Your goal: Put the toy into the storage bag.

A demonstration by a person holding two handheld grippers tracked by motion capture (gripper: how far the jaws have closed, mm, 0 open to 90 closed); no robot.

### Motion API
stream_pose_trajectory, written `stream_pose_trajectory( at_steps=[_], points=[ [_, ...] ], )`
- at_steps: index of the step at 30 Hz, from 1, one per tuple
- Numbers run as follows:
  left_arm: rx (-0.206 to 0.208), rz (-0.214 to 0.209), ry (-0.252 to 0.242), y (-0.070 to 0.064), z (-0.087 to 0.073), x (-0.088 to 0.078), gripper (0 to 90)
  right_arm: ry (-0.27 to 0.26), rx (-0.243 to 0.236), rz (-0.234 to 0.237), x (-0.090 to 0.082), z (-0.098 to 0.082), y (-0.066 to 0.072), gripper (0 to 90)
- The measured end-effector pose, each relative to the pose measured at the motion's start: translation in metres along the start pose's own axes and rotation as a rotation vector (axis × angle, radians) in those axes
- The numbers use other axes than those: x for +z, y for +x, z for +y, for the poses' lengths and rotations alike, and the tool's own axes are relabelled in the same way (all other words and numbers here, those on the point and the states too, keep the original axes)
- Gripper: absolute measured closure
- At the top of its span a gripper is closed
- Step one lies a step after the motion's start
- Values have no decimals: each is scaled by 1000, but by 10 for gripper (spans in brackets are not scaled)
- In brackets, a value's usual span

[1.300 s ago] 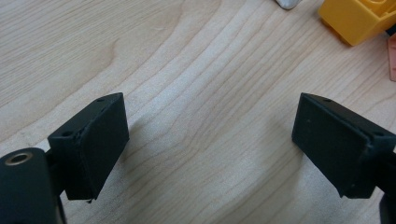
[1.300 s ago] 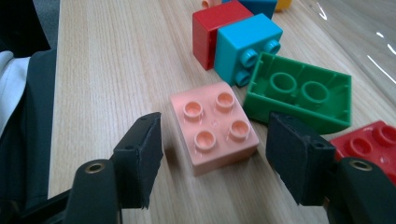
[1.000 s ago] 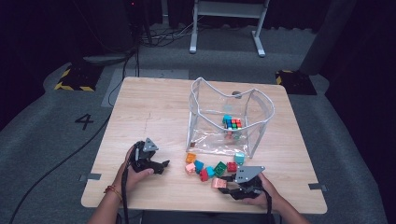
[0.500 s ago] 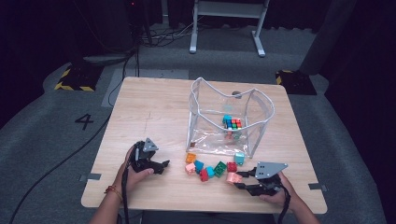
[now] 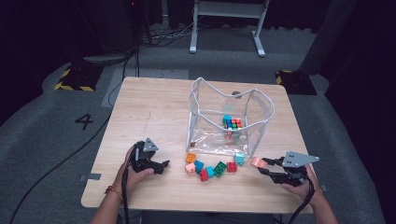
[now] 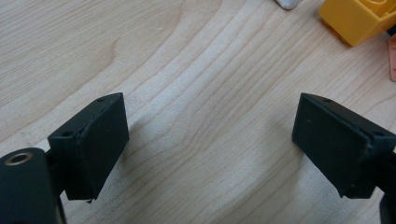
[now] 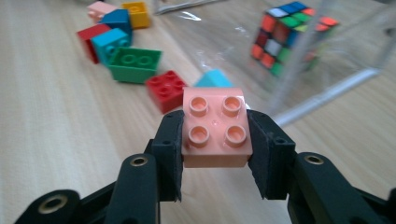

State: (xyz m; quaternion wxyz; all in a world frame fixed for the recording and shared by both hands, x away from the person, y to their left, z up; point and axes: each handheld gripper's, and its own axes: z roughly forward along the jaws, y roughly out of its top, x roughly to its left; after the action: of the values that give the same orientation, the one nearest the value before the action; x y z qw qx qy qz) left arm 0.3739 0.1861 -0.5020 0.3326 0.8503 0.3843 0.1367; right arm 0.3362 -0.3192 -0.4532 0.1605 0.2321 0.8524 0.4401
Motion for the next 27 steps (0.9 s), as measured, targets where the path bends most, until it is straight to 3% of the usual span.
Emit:
stream_pose_trajectory(
  at_steps=[6, 14, 21, 27],
  points=[
    [-5, -1, 5, 0, 0, 0, 110, -23, 77, -90, -17, -6, -28, 591],
    [0, -1, 1, 0, 0, 0, 110, -36, 140, -220, -30, -4, -52, 591],
    [-1, -2, 2, 0, 0, 0, 110, -67, 168, -274, -36, 3, -74, 591],
    [-5, -1, 4, 0, 0, 0, 110, -124, 184, -297, -44, 23, -92, 592]
  ],
)
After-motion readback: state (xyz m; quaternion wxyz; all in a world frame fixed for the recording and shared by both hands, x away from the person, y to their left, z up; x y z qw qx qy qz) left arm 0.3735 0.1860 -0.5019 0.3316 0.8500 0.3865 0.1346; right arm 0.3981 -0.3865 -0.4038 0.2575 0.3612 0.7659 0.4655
